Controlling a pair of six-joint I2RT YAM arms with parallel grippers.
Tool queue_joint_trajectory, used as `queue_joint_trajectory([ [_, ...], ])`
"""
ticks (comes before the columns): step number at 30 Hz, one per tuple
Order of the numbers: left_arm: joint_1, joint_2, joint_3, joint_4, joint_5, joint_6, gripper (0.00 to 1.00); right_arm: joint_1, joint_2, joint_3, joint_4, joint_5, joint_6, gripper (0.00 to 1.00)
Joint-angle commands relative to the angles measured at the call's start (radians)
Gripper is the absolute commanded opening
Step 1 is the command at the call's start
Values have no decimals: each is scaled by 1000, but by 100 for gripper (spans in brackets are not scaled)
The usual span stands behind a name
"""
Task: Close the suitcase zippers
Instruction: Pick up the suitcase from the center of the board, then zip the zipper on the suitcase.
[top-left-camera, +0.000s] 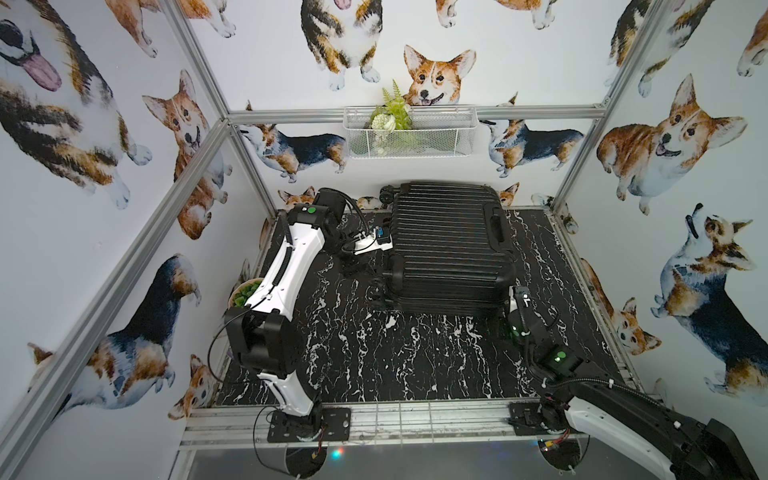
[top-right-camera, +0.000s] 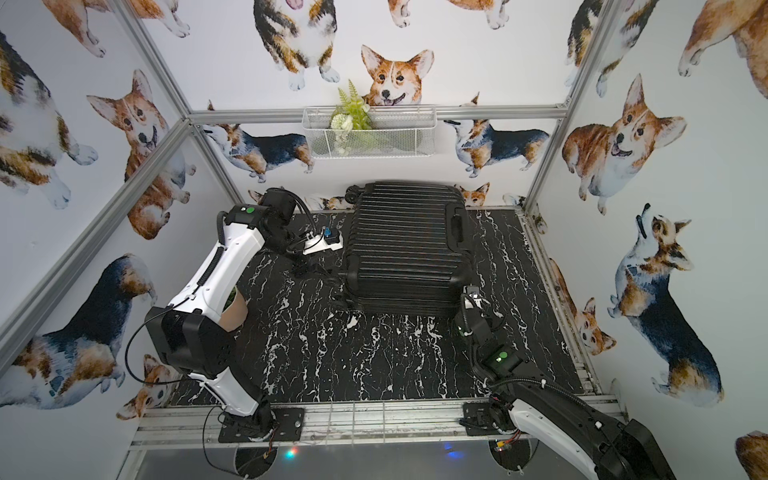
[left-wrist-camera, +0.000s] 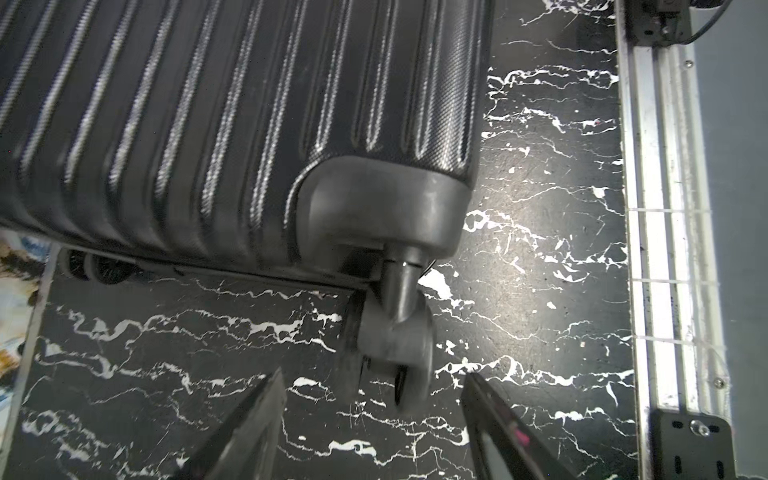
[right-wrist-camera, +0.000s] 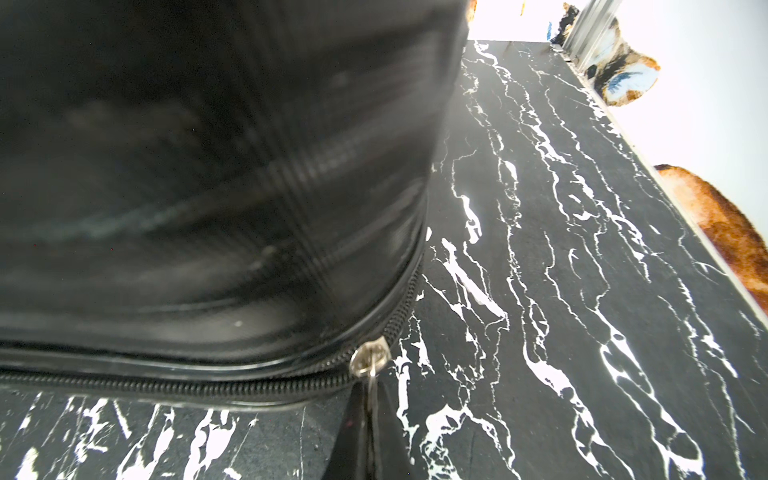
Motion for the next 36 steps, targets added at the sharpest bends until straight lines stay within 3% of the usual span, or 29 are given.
queue_joint_trajectory([
  [1,-20,35,15,-50,17,58,76,2,-6,3,94,-5,-2,0],
  [15,-73,88,-44,33,-160,20,74,1,-14,-1,97,-18,-7,0],
  [27,-84,72,-43,73,-246,-89,43,1,-27,-1,110,-97,-29,0],
  [36,-82,16,-86,118,-229,-201,34,2,-49,-22,171,-256,-81,0],
])
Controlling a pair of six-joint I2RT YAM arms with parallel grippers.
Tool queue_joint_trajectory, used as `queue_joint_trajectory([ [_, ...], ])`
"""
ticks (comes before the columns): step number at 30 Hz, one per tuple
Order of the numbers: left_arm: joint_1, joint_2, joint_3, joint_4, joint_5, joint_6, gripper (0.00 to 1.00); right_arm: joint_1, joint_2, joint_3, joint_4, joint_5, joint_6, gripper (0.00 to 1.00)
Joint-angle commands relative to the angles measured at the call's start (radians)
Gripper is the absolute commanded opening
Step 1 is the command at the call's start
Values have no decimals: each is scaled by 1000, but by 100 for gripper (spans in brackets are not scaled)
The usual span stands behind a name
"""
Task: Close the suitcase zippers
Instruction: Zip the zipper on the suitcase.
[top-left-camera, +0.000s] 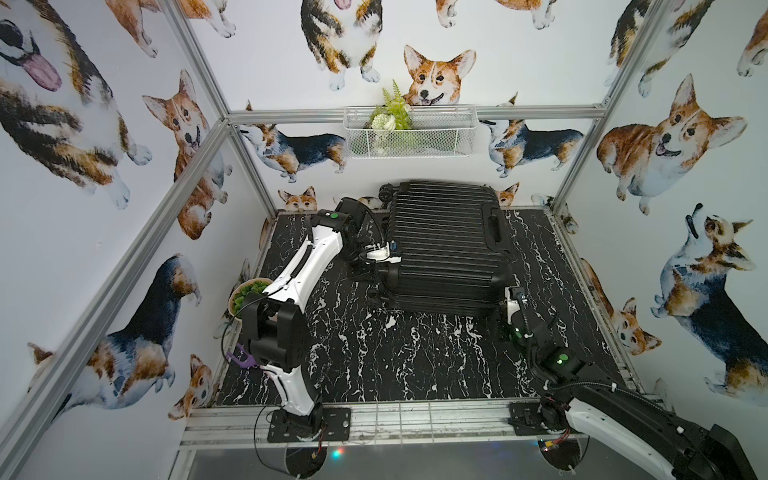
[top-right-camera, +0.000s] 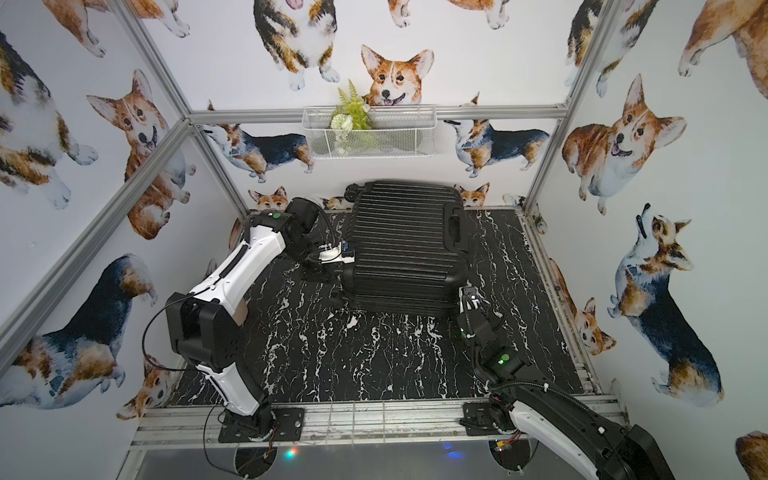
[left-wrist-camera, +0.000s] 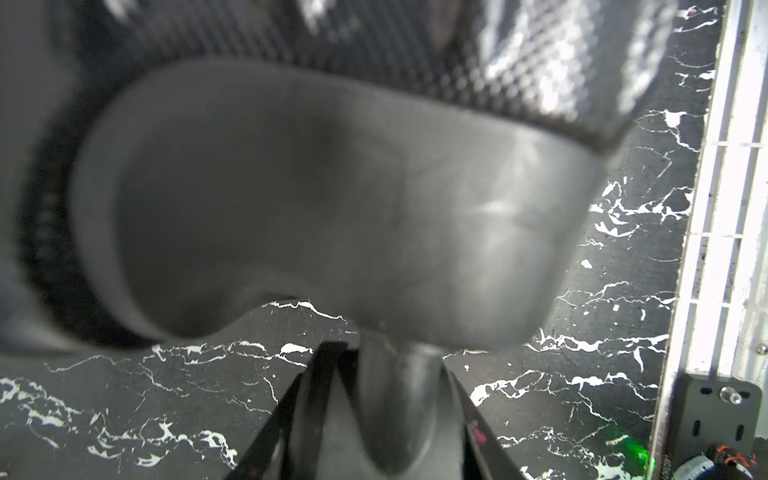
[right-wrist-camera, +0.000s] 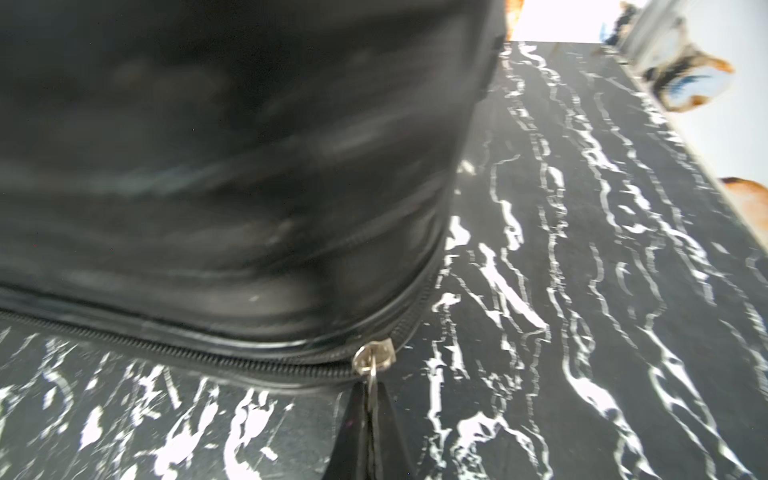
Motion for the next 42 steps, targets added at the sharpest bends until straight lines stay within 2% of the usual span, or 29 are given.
queue_joint_trajectory([
  [1,3,-26,-7,45,24,-131,32,2,-10,-5,150,-152,-39,0],
  [13,-1,-95,-72,130,48,-313,27,2,64,8,233,-396,-107,0],
  [16,-9,-144,-117,160,62,-371,27,4,105,20,250,-378,-101,0],
  [20,-20,-213,-202,209,76,-426,27,4,166,54,245,-275,-82,0],
  [27,-93,-316,-348,295,25,-568,28,3,265,100,293,-326,-123,0],
  [33,-205,-393,-450,380,-3,-717,28,5,327,125,325,-391,-140,0],
  [42,-315,-449,-565,544,-80,-998,28,4,379,143,357,-496,-136,0],
])
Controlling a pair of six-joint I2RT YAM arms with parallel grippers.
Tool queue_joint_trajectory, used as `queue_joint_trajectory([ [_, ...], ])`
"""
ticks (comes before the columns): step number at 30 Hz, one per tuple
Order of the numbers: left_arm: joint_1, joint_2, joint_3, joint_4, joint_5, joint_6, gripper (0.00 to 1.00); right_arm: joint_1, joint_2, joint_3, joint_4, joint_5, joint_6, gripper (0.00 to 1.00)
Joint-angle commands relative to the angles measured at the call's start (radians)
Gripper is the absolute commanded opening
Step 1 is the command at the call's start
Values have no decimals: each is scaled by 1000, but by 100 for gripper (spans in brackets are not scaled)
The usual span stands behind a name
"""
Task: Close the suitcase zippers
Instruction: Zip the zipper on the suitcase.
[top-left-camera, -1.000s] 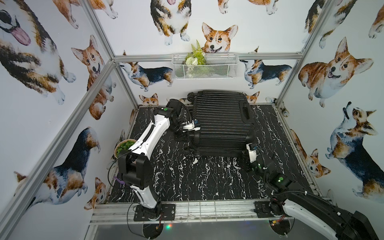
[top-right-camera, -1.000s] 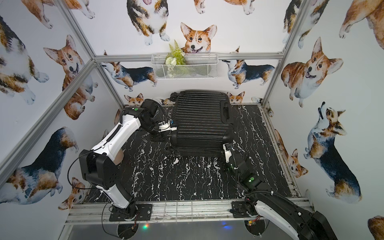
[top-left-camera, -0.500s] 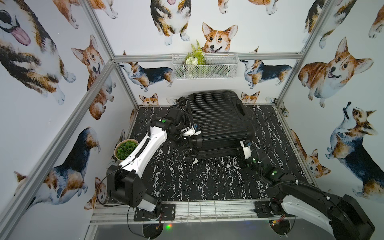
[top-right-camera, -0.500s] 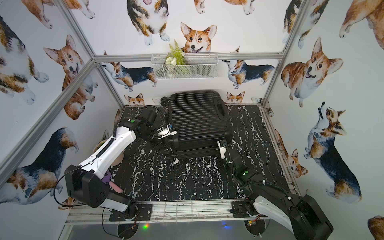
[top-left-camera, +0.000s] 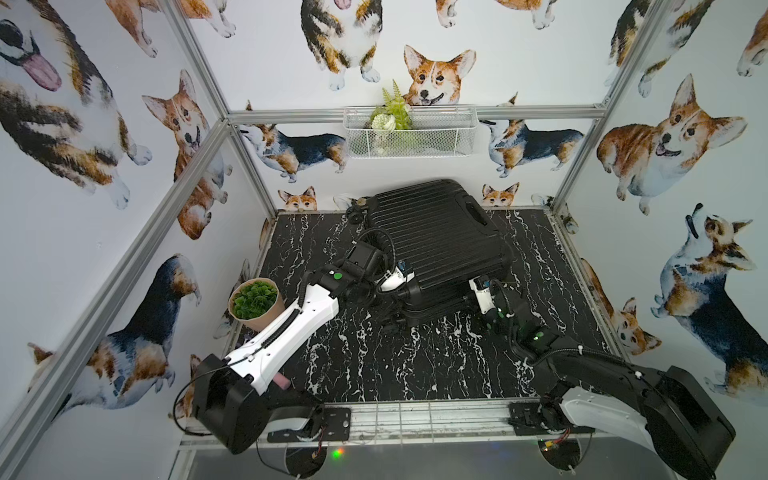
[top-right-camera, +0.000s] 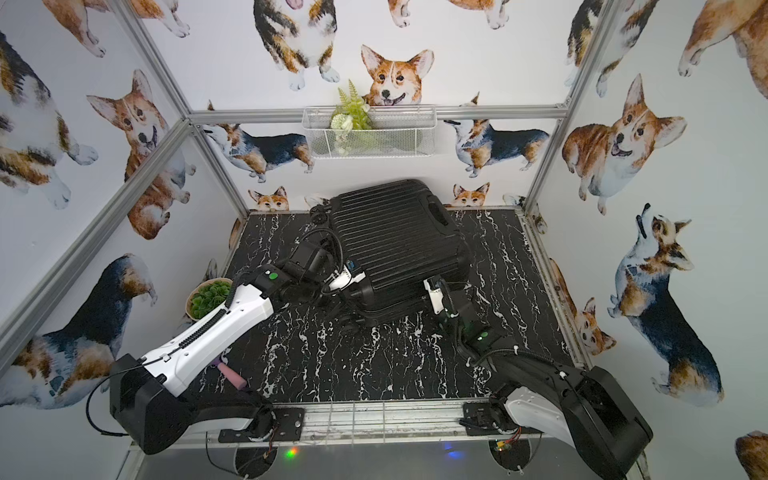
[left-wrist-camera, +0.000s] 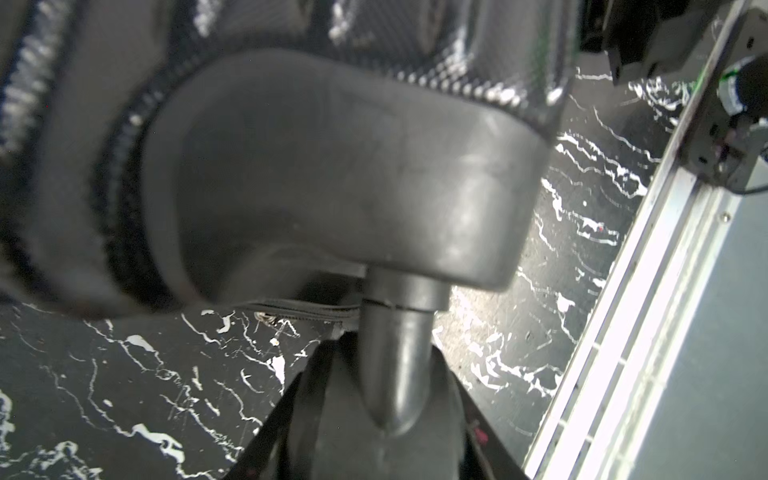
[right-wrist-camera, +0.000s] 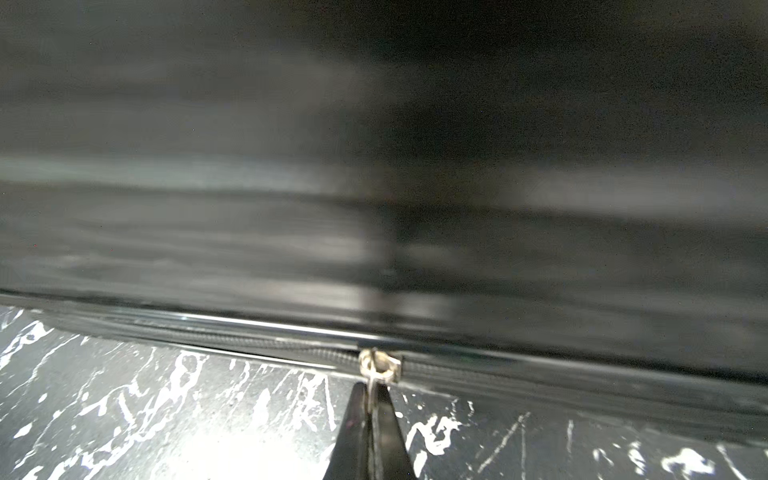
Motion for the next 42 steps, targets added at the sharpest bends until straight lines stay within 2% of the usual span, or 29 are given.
queue_joint_trajectory([
  [1,-33,-6,-27,125,-34,-201,27,3,11,14,84,-100,-9,0],
  [8,-131,-35,-75,237,-133,-322,27,36,29,11,108,-119,-25,0],
  [20,-207,-107,-186,458,-262,-484,27,139,100,25,169,-99,-6,0],
  [26,-208,-130,-211,482,-278,-492,27,153,107,30,165,-103,-6,0],
  [35,-209,-116,-229,549,-229,-519,26,169,125,36,187,-181,-12,0],
  [42,-209,-103,-227,577,-233,-545,24,195,151,53,210,-189,-8,0],
])
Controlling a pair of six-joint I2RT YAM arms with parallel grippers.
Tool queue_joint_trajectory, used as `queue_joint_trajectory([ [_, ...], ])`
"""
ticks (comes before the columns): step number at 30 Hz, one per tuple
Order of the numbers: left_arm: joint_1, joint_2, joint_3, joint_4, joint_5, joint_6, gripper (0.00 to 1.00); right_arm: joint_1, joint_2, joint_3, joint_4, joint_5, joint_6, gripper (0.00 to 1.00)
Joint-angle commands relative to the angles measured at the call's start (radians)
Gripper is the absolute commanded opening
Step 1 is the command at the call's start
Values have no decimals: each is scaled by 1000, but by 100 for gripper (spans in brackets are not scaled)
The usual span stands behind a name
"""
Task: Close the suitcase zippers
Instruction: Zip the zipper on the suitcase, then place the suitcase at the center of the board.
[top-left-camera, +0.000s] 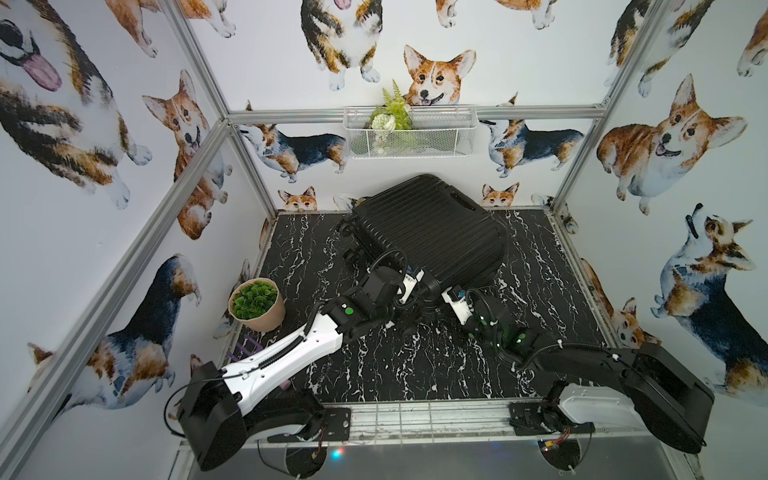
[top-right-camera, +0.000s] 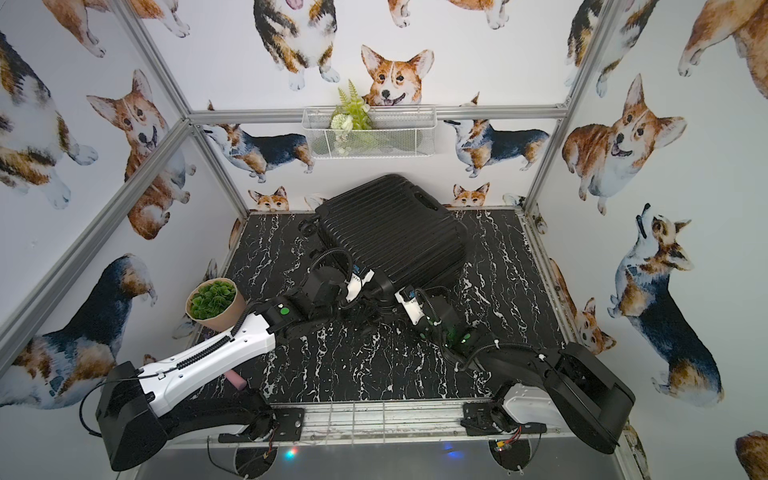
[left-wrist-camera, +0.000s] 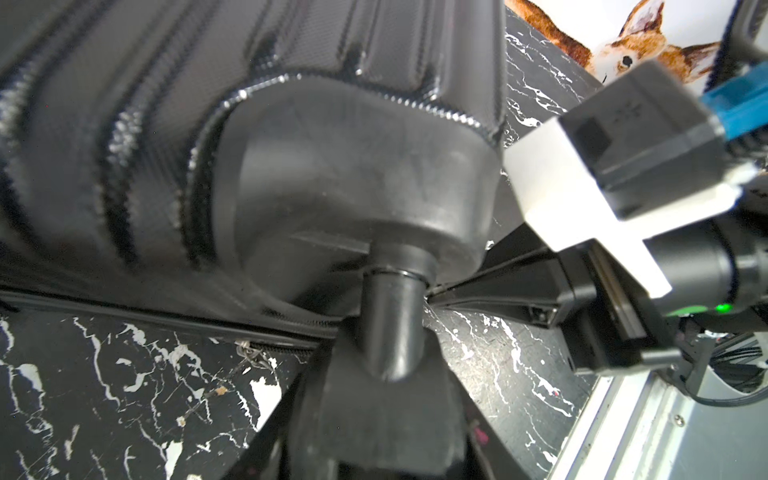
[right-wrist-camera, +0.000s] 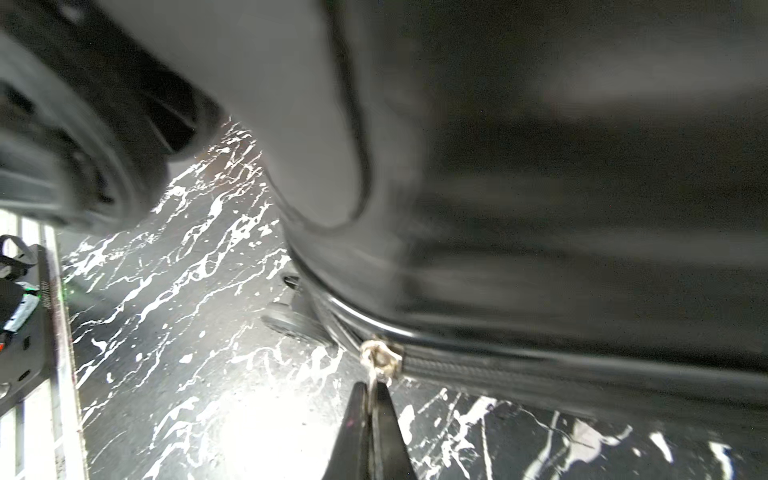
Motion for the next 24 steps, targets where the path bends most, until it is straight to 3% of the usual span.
queue_joint_trajectory([
  [1,0,3,0,133,-34,-68,23,16,15,17,73,-57,-1,0],
  [8,0,3,-10,147,-27,-73,26,34,43,24,98,-7,21,0],
  [12,0,-6,-2,113,-30,-41,48,33,38,7,80,131,42,0],
  [17,2,-46,30,11,-124,12,74,33,20,-30,69,264,59,0],
  [24,104,-104,94,-82,-178,50,85,34,-11,-46,42,327,70,0],
])
